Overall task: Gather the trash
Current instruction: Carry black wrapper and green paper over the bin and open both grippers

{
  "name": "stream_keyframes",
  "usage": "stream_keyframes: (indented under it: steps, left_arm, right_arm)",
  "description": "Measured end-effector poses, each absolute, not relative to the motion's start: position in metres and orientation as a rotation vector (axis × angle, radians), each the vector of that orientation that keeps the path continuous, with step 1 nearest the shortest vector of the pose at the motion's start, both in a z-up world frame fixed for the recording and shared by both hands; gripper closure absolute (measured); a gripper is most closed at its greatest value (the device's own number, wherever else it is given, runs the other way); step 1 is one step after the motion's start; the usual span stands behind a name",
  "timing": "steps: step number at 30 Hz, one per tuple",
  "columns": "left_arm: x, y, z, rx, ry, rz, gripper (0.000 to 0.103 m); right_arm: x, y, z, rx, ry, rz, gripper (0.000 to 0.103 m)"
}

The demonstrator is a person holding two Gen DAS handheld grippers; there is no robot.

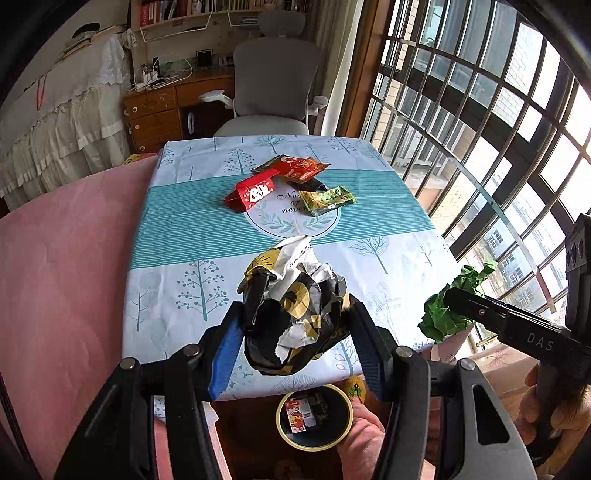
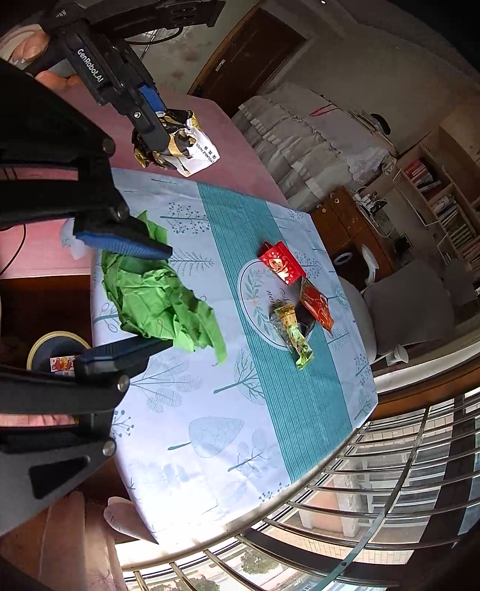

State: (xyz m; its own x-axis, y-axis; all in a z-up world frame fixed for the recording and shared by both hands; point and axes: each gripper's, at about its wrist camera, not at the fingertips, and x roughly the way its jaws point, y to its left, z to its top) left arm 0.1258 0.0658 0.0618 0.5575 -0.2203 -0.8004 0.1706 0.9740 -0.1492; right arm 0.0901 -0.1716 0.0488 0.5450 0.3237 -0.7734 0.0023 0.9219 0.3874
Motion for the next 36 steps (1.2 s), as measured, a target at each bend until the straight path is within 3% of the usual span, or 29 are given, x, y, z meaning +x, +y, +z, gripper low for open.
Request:
stream_keyframes:
  steps: [17,23,36]
  left_arm:
    - [0.041,0.047,-0.051,-0.06,1.191,-0.295,0.047]
    - [0.031,0.026,-0.122,-0.069,1.285,-0.27,0.047]
    - [0.045,-0.027,-0.306,-0.081,1.372,-0.261,0.044]
  right_arm:
    - [-0.008,-0.127,-0.042,0.231,1.233,0.154,0.061]
    - [-0.022,-0.138,-0.115,0.246,1.296,0.142,0.061]
    - [-0.017,-0.18,-0.328,0.296,1.431,0.097,0.058]
